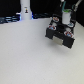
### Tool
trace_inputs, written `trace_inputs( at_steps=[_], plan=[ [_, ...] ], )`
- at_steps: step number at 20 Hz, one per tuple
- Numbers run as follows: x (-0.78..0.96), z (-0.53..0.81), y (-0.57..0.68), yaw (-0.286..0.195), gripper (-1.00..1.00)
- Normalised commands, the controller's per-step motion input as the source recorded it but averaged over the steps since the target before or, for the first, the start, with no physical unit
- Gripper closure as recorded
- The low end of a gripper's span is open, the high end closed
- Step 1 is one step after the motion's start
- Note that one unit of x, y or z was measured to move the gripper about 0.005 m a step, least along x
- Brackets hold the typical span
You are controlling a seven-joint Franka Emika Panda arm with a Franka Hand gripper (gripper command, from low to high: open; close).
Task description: Open the kcup holder, insert the kcup into the holder, and close the kcup holder
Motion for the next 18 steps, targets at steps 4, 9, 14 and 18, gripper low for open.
trace_inputs(
  at_steps=[4, 9, 14, 18],
  plan=[
    [-0.32, -0.01, 0.39, 0.118, 1.00],
    [-0.30, -0.06, 0.28, 0.119, 1.00],
    [-0.22, -0.15, 0.15, 0.089, 1.00],
    [-0.15, -0.21, 0.06, 0.083, 1.00]
  ],
)
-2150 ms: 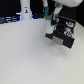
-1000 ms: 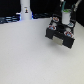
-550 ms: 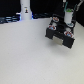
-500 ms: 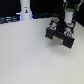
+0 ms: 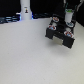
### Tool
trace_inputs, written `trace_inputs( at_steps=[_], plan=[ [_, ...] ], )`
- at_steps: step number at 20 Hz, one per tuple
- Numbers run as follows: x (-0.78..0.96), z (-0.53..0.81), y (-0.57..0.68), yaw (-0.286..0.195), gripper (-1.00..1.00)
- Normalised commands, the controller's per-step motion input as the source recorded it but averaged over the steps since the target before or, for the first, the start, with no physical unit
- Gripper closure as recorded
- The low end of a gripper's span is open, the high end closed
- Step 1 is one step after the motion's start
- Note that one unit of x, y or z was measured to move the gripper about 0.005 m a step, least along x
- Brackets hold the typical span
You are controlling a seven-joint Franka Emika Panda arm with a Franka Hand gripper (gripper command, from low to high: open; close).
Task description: Open the kcup holder, insert the kcup into the holder, and close the kcup holder
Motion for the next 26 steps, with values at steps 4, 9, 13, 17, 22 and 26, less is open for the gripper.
trace_inputs(
  at_steps=[4, 9, 13, 17, 22, 26],
  plan=[
    [-0.11, -0.24, 0.03, 0.063, 1.00],
    [-0.07, -0.20, -0.01, 0.022, 1.00],
    [-0.09, 0.07, -0.31, -0.001, 1.00],
    [-0.15, 0.12, -0.38, -0.007, 1.00],
    [-0.19, 0.05, -0.39, -0.012, 1.00],
    [-0.22, 0.00, -0.35, -0.005, 1.00]
  ],
)
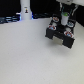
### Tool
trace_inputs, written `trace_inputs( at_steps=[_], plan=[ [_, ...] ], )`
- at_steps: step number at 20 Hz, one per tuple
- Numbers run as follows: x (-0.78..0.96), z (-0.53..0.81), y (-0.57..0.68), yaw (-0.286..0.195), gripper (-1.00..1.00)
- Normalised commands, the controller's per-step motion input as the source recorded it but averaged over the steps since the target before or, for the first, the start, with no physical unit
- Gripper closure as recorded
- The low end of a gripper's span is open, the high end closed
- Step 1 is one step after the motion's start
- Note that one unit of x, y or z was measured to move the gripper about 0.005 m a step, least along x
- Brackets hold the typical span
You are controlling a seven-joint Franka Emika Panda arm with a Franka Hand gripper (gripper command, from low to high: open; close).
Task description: Open the kcup holder, insert the kcup into the holder, and close the kcup holder
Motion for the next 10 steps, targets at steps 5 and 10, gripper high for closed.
trace_inputs(
  at_steps=[5, 10],
  plan=[
    [-0.02, -0.08, -0.08, 0.000, 1.00],
    [0.02, -0.16, -0.05, 0.004, 1.00]
  ],
)
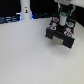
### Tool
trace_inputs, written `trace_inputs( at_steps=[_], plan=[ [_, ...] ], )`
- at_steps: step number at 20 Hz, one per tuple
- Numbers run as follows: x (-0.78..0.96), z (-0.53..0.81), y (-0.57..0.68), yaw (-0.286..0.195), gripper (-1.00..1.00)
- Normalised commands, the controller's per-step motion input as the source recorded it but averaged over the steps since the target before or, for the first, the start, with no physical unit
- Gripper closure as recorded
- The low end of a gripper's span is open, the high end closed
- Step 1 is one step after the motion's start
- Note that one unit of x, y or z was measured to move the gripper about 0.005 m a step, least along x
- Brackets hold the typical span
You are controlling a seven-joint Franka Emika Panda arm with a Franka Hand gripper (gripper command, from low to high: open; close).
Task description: Open the kcup holder, insert the kcup into the holder, and close the kcup holder
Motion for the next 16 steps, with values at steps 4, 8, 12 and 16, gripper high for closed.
trace_inputs(
  at_steps=[4, 8, 12, 16],
  plan=[
    [0.00, -0.10, -0.05, -0.001, 1.00],
    [-0.01, -0.23, -0.07, 0.013, 1.00],
    [0.01, -0.26, -0.05, 0.006, 1.00],
    [0.00, -0.25, -0.04, 0.002, 1.00]
  ],
)
